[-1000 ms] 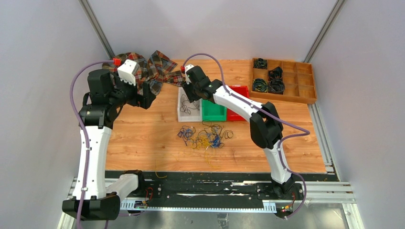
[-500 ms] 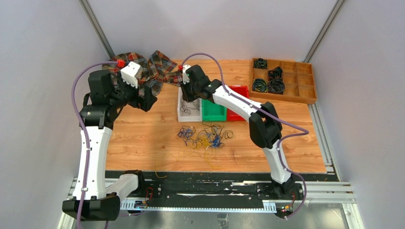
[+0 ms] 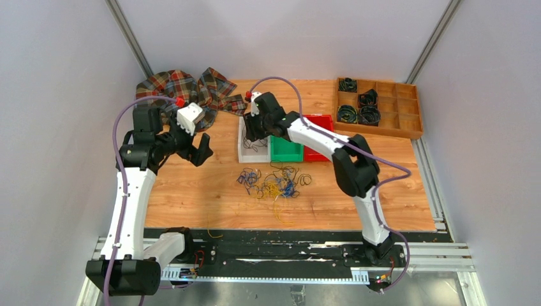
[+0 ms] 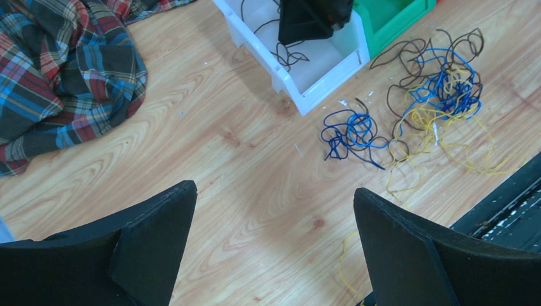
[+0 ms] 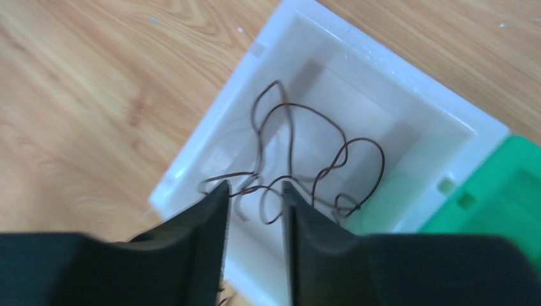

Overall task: Untangle the cables
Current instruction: Untie the cable.

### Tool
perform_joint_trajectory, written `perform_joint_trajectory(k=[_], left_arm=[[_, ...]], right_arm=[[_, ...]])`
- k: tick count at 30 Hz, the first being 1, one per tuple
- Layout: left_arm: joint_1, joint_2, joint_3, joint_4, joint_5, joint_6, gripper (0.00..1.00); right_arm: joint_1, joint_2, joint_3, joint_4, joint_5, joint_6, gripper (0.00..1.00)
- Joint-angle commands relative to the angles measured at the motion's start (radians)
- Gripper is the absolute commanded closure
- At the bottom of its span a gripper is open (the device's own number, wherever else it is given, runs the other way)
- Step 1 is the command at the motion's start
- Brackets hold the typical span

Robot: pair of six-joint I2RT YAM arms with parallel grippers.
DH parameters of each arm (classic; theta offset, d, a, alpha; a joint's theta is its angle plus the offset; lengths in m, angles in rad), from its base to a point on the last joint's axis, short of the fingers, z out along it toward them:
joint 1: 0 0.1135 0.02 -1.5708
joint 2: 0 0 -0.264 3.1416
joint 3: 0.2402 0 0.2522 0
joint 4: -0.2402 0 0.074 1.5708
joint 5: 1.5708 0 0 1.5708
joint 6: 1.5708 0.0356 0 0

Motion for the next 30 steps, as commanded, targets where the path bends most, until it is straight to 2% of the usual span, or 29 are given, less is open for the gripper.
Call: perform_joint_trajectory(k=[1, 2, 4, 7, 9, 12, 14, 18, 22, 27, 30], left_arm=[[0.008, 0.005, -0.003, 0.002, -0.018, 0.053, 0.02], [0.008, 0.009, -0.001, 0.003, -0.024, 0.055, 0.02], [0.008, 0.012, 0.001, 0.003, -0.037, 0.058, 0.02], [0.008, 0.005, 0.005, -0.001, -0.051, 0.069, 0.02], [0.008, 0.001, 0.009, -0.006, -0.053, 0.078, 0.02], [0.008, 0.000, 0.017, -0.006, -0.062, 0.081, 0.02], [0.008, 0.004, 0.019, -0.006, -0.066, 0.077, 0.02], [0.008, 0.014, 0.023, -0.007, -0.075, 0.067, 0.02], [0.008, 0.025, 0.035, -0.007, -0.081, 0.050, 0.02], [0.008, 0.035, 0.045, -0.008, -0.078, 0.047, 0.02], [0.008, 0.042, 0.060, -0.013, -0.077, 0.042, 0.02]], right_arm=[[0.033, -0.254, -0.150, 0.134, -0.046, -0.034, 0.45], [0.044, -0.297, -0.198, 0.146, -0.053, -0.041, 0.38], [0.083, -0.379, -0.290, 0.156, -0.044, -0.097, 0.31], [0.184, -0.508, -0.511, 0.218, -0.006, -0.286, 0.30], [0.251, -0.572, -0.642, 0.268, -0.064, -0.416, 0.28], [0.289, -0.608, -0.715, 0.198, -0.210, -0.542, 0.27], [0.315, -0.614, -0.746, 0.180, -0.248, -0.628, 0.27], [0.393, -0.588, -0.748, 0.170, -0.161, -0.799, 0.26], [0.456, -0.494, -0.690, 0.153, -0.012, -0.944, 0.28], [0.519, -0.382, -0.628, 0.150, 0.131, -1.084, 0.30], [0.531, -0.326, -0.594, 0.160, 0.177, -1.122, 0.34]])
